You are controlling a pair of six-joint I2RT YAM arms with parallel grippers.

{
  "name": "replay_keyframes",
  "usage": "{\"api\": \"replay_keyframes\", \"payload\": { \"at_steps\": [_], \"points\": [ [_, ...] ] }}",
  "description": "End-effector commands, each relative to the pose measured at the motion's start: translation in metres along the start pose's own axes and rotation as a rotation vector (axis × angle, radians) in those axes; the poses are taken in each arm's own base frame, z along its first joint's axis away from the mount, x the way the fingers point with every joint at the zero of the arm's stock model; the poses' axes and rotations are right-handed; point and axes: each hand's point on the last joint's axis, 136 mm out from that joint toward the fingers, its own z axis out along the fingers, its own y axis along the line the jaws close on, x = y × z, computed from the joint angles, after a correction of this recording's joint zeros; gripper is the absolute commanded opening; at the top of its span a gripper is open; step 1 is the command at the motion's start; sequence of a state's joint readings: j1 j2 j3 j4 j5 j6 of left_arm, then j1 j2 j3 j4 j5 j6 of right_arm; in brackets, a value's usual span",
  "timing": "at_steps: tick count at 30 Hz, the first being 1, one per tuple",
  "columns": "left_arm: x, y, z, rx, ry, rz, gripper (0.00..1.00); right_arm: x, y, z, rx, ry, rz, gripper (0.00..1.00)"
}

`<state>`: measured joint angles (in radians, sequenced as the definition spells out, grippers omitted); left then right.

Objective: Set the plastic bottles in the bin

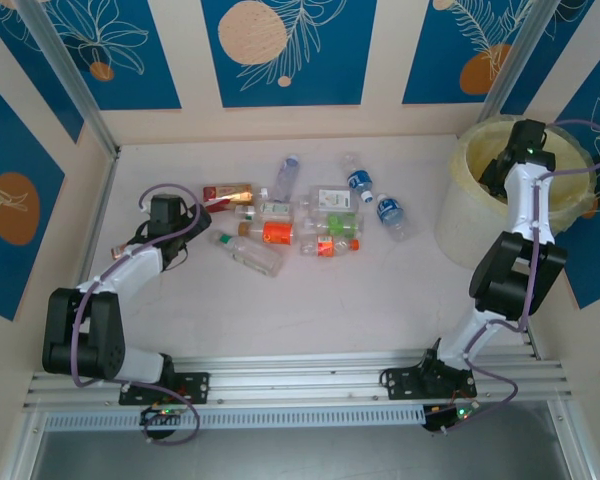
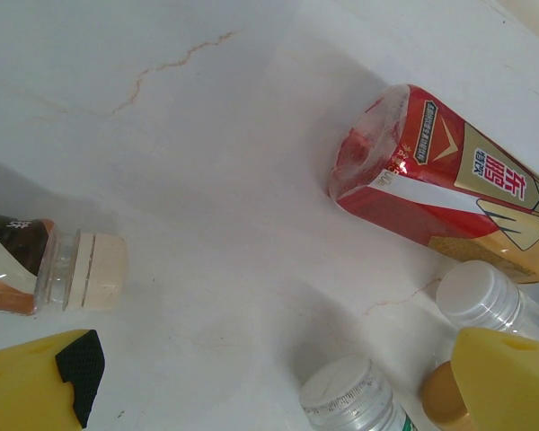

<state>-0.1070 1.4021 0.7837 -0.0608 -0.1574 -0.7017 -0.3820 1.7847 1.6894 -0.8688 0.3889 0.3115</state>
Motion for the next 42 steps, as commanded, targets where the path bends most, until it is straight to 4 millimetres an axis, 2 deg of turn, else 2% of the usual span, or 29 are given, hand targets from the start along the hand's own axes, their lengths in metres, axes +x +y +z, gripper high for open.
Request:
{"api": "replay_keyframes", "payload": {
  "at_steps": [1,4,9,12,21,25,28,33,36,42],
  "points": [
    [-0.01,-0.002,0.0,-0.003,-0.019,-0.016,1.0,0.0,0.01,-0.017,-0.02,0.005,0.008,0.48],
    [-0.012,-0.001,-0.001,-0.008,-0.024,-0.009,1.0,-0.005,0.014,-0.027,-0.02,-0.025,-0.002,0.57],
    [-0.014,0.001,-0.003,-0.022,-0.031,-0.001,1.0,-0.017,0.015,-0.048,-0.012,-0.101,0.012,0.65],
    [-0.017,0.001,-0.005,-0.024,-0.039,0.001,1.0,-0.024,0.016,-0.064,-0.014,-0.169,0.027,0.76],
    [-0.023,0.005,-0.013,-0.036,-0.058,-0.003,1.0,-0.037,0.028,-0.125,-0.106,-0.382,0.036,0.82],
    [-0.025,0.006,-0.015,-0.042,-0.063,-0.011,1.0,-0.034,0.047,-0.16,-0.239,-0.489,0.002,0.87],
    [-0.027,0.007,-0.018,-0.052,-0.06,-0.021,1.0,-0.023,0.076,-0.194,-0.419,-0.562,-0.061,0.99],
    [-0.034,0.021,-0.026,-0.148,-0.061,-0.067,1.0,0.015,0.129,-0.244,-0.744,-0.669,-0.209,0.99],
    [-0.04,0.043,-0.035,-0.274,-0.079,-0.127,1.0,0.041,0.15,-0.266,-0.898,-0.715,-0.289,0.99],
    [-0.048,0.095,-0.059,-0.514,-0.116,-0.344,1.0,0.099,0.182,-0.288,-1.127,-0.681,-0.504,1.0]
  ]
}}
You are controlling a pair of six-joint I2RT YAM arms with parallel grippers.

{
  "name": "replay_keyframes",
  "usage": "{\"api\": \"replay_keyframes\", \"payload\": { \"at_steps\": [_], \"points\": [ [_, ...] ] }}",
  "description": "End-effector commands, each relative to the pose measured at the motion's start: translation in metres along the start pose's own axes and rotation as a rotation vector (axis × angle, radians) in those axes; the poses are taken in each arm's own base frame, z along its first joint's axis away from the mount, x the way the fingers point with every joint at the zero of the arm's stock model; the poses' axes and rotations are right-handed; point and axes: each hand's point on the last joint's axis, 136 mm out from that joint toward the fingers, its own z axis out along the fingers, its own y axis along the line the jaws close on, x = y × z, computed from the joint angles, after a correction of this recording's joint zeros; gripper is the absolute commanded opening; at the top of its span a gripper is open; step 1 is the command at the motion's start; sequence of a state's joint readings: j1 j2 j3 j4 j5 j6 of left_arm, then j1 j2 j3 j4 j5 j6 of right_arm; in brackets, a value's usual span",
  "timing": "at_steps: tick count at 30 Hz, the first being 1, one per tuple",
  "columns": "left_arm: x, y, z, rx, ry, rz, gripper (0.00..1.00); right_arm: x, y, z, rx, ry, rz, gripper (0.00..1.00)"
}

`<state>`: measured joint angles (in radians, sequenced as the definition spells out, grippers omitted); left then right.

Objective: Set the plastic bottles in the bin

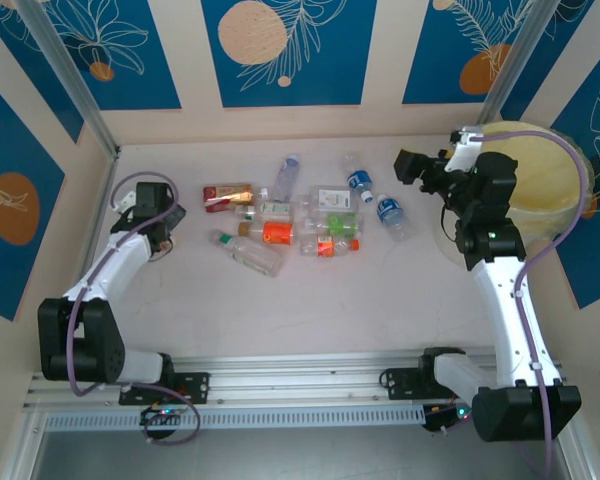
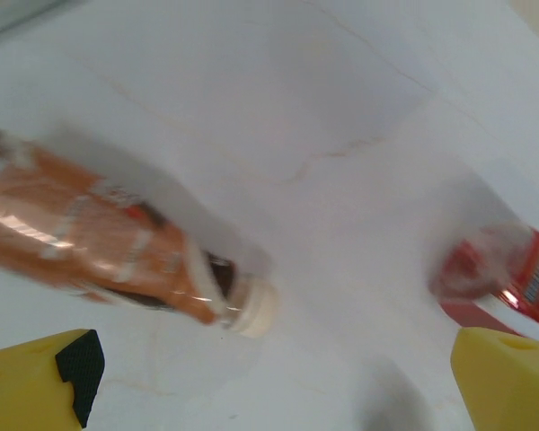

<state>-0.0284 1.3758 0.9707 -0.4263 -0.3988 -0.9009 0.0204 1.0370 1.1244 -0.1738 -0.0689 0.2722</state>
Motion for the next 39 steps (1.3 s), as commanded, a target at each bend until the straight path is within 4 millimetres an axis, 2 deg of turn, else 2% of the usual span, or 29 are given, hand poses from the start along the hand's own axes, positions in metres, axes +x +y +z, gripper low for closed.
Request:
{"api": "replay_keyframes", "payload": {
  "at_steps": [1,4,7,11,17,22,26,29,39],
  "points": [
    [-0.016,0.051,-0.009,-0.225,-0.036,-0.161,1.0,0.002,0.05,-0.006,-0.229,-0.017,-0.124,1.0],
    [-0.022,0.069,-0.003,-0.25,-0.016,-0.272,1.0,0.021,0.067,-0.007,-0.288,0.021,-0.179,1.0],
    [-0.012,0.075,0.007,-0.244,0.089,-0.423,1.0,0.035,0.072,-0.004,-0.299,0.047,-0.214,0.99],
    [-0.004,0.082,0.024,-0.27,0.12,-0.567,1.0,0.045,0.082,-0.005,-0.33,0.073,-0.282,1.0],
    [-0.016,0.094,0.05,-0.33,0.041,-0.689,1.0,0.051,0.083,-0.007,-0.316,0.088,-0.335,1.0],
    [-0.004,0.099,0.084,-0.334,0.098,-0.848,0.98,0.058,0.08,-0.007,-0.298,0.106,-0.344,1.0],
    [-0.001,0.092,0.104,-0.339,0.149,-0.854,0.91,0.057,0.078,-0.008,-0.283,0.114,-0.351,1.0],
    [0.001,0.093,0.112,-0.334,0.138,-0.862,0.79,0.056,0.081,-0.009,-0.286,0.11,-0.355,1.0],
    [-0.008,0.101,0.112,-0.327,0.078,-0.746,0.58,0.055,0.082,-0.005,-0.281,0.114,-0.382,1.0]
  ]
}}
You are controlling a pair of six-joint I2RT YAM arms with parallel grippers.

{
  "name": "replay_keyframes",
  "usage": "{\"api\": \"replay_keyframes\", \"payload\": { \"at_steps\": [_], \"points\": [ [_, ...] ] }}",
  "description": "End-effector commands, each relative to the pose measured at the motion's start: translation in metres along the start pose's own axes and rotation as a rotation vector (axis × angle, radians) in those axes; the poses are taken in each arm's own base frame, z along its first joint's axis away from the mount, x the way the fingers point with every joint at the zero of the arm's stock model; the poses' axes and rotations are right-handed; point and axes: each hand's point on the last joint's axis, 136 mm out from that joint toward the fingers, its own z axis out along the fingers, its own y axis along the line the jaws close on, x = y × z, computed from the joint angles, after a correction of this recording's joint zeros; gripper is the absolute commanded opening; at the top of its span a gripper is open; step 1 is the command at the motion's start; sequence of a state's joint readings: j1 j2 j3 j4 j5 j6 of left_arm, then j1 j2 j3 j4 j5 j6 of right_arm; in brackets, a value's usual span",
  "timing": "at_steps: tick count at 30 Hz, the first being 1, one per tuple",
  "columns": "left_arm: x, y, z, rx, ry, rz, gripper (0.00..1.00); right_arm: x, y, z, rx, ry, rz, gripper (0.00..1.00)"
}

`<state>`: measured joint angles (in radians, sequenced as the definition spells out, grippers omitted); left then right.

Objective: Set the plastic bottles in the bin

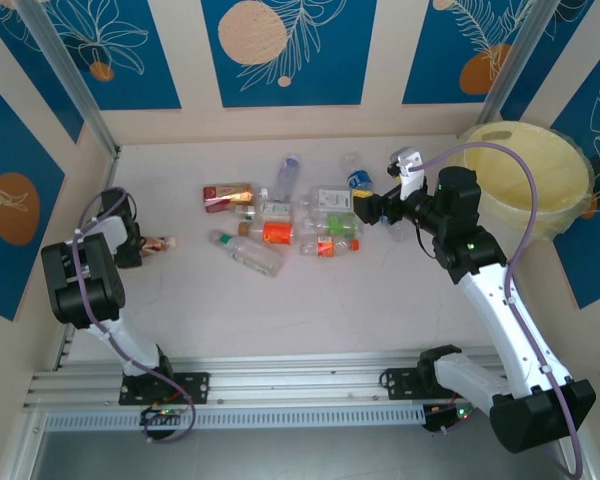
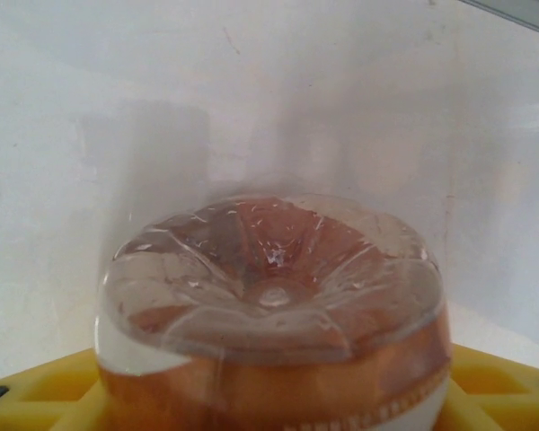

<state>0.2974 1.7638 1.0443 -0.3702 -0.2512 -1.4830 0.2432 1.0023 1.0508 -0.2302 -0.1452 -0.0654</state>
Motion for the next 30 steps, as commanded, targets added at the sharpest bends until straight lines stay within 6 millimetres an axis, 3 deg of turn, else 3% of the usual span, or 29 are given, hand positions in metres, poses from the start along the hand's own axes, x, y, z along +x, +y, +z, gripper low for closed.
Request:
{"api": "replay_keyframes", "payload": {
  "at_steps": [1,6,11,14,18,23,26,30],
  "points": [
    [-0.011,0.002,-0.003,-0.003,-0.046,0.024,0.55,-0.007,0.001,-0.004,0.009,-0.005,-0.037,1.0],
    [-0.011,0.002,0.0,0.035,-0.05,0.045,0.44,-0.007,0.003,-0.002,0.005,-0.006,-0.038,1.0],
    [-0.006,-0.019,-0.007,0.211,-0.039,0.146,0.43,-0.005,0.005,-0.001,-0.003,-0.005,-0.039,1.0],
    [-0.001,-0.036,-0.024,0.317,-0.026,0.288,0.42,-0.002,0.002,0.002,0.013,-0.006,-0.024,1.0],
    [0.004,-0.05,-0.053,0.372,-0.016,0.47,0.32,0.003,-0.006,0.005,0.052,-0.001,0.014,1.0],
    [0.013,-0.061,-0.102,0.484,-0.003,0.599,0.31,0.008,0.002,0.013,-0.007,0.005,0.088,1.0],
    [0.04,-0.071,-0.144,0.587,0.042,0.71,0.31,0.016,0.005,0.023,-0.035,0.014,0.18,1.0],
    [0.097,-0.083,-0.205,0.789,0.162,0.87,0.31,0.04,0.006,0.039,-0.042,0.115,0.306,1.0]
  ]
}}
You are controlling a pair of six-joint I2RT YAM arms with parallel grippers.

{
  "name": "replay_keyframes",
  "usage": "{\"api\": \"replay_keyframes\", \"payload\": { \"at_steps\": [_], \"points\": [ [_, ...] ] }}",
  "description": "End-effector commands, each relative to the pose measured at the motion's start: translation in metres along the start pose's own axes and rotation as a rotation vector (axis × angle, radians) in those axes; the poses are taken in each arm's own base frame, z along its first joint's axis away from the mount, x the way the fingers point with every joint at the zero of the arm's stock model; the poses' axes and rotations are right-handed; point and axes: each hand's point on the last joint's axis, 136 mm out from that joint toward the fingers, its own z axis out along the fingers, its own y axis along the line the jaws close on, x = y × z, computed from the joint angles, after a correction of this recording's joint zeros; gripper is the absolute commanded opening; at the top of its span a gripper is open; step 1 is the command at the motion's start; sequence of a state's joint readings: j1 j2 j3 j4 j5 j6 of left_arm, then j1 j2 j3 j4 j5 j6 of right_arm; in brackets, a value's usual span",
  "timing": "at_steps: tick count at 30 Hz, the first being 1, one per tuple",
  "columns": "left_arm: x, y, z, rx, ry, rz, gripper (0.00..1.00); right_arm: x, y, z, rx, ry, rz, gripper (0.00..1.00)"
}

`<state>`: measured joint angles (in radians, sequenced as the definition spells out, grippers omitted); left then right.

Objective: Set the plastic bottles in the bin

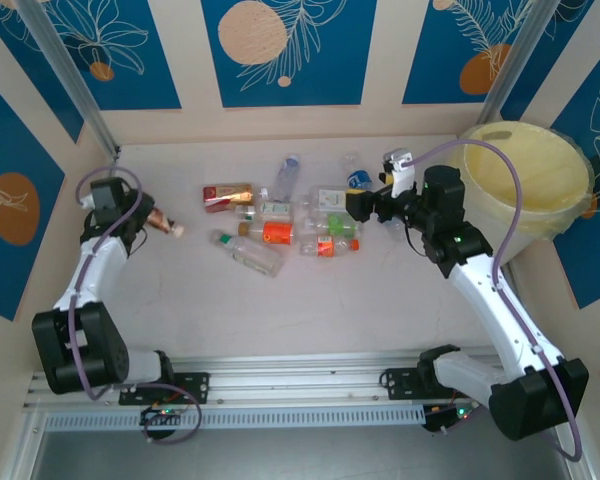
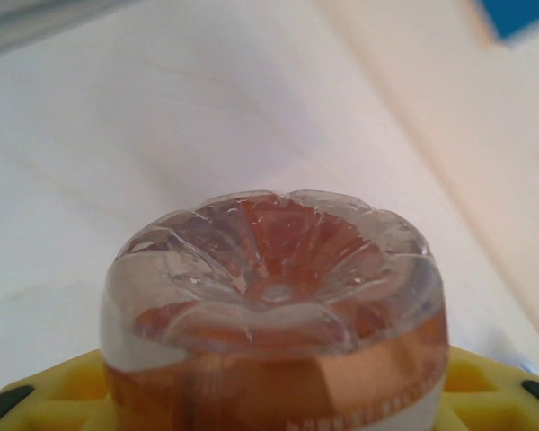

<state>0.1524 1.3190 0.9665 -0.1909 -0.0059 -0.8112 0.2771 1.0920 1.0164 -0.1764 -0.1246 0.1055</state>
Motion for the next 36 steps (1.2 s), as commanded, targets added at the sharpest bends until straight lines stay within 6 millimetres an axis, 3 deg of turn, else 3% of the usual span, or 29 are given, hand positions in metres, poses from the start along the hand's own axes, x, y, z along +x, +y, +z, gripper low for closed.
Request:
{"api": "replay_keyframes", "payload": {
  "at_steps": [1,4,8,13,19,26,34,36],
  "points": [
    [0.029,-0.066,-0.027,0.222,0.112,0.162,0.31,0.016,0.005,0.013,-0.033,0.059,0.165,1.0],
    [0.059,-0.124,-0.05,0.441,0.178,0.277,0.33,0.026,0.012,0.027,-0.078,0.078,0.274,1.0],
    [0.101,-0.182,-0.078,0.671,0.282,0.394,0.34,0.039,0.011,0.041,-0.049,0.117,0.389,0.99],
    [0.142,-0.228,-0.099,0.881,0.38,0.457,0.35,0.042,0.058,0.047,-0.303,0.132,0.355,0.99],
    [0.171,-0.257,-0.117,1.028,0.433,0.483,0.36,0.042,0.099,0.052,-0.474,0.112,0.299,0.99],
    [0.194,-0.278,-0.13,1.124,0.498,0.422,0.38,0.047,0.125,0.075,-0.54,0.127,0.297,0.99],
    [0.205,-0.28,-0.128,1.114,0.518,0.454,0.39,0.051,0.147,0.098,-0.599,0.147,0.291,0.97],
    [0.206,-0.28,-0.128,1.122,0.525,0.451,0.39,0.05,0.147,0.104,-0.595,0.148,0.314,0.9]
  ]
}}
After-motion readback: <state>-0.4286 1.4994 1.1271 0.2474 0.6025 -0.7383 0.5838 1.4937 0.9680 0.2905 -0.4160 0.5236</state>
